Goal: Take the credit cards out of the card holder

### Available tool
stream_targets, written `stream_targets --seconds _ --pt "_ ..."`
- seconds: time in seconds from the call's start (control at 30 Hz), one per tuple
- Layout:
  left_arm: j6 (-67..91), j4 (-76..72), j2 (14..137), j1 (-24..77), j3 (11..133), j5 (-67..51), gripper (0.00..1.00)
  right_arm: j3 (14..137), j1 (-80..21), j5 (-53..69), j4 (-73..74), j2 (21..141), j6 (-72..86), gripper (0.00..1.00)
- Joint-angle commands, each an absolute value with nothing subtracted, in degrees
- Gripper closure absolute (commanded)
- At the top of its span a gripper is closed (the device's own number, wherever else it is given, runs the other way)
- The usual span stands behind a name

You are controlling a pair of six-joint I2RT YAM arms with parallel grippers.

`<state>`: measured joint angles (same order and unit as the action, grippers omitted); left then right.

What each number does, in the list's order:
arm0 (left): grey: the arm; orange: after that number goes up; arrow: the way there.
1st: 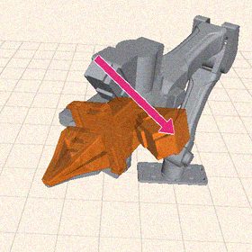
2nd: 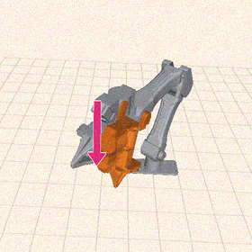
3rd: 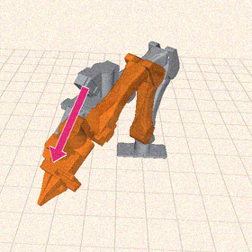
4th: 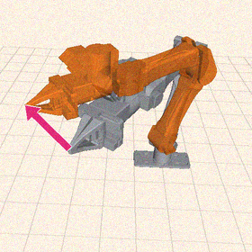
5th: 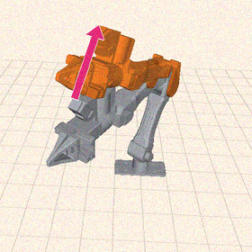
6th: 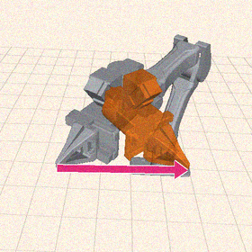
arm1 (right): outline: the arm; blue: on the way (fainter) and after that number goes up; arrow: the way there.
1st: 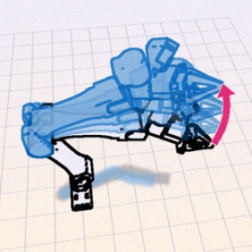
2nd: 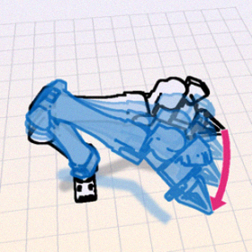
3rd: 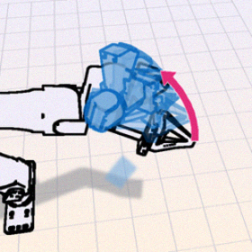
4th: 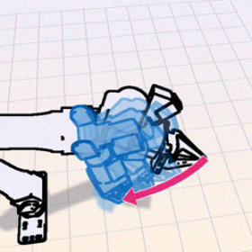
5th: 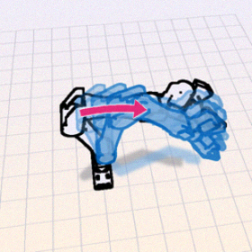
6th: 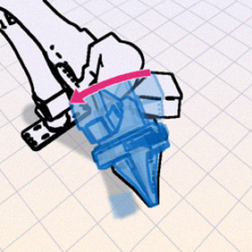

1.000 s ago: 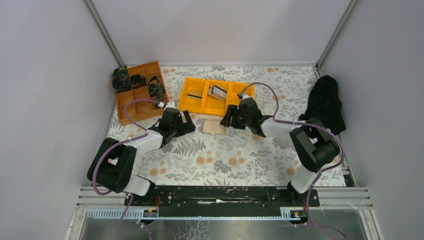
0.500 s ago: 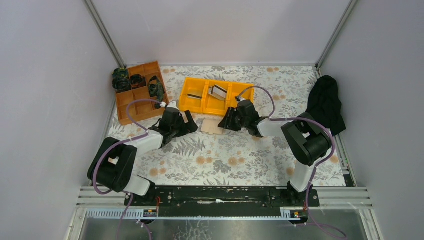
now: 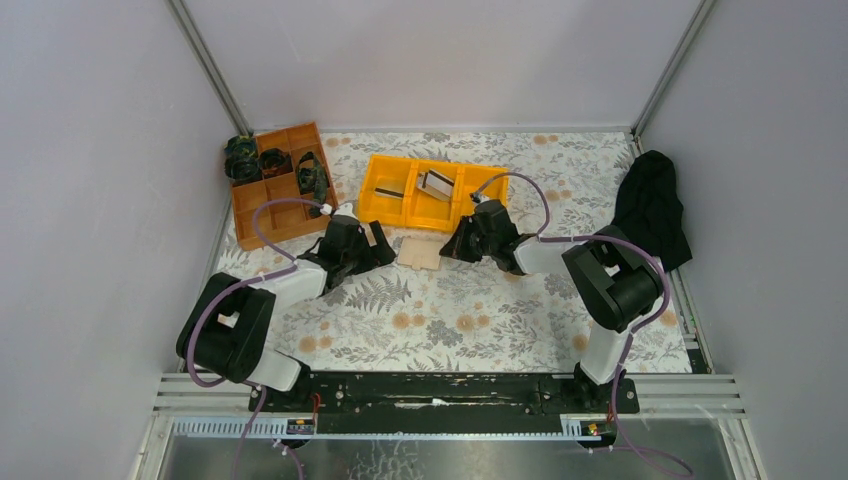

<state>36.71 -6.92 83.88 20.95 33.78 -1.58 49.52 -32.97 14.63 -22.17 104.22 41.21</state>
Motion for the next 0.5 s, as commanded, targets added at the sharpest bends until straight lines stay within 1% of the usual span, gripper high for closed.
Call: stream_targets --seconds 0.0,0.3,0.47 --pt "37.09 -7.29 84.56 20.97 34.33 -1.92 0.04 49.48 -33.74 14.1 -23.38 101.95 40.41 1.0" --pt "37.61 -7.62 84.75 21.02 34.72 -4.09 0.04 47.73 -33.76 8.45 -15.22 89.48 35.74 1.0" --pt "37.66 -7.54 84.01 21.02 34.55 -4.26 0.04 48.43 -33.75 0.5 -6.93 82.16 30.94 1.0"
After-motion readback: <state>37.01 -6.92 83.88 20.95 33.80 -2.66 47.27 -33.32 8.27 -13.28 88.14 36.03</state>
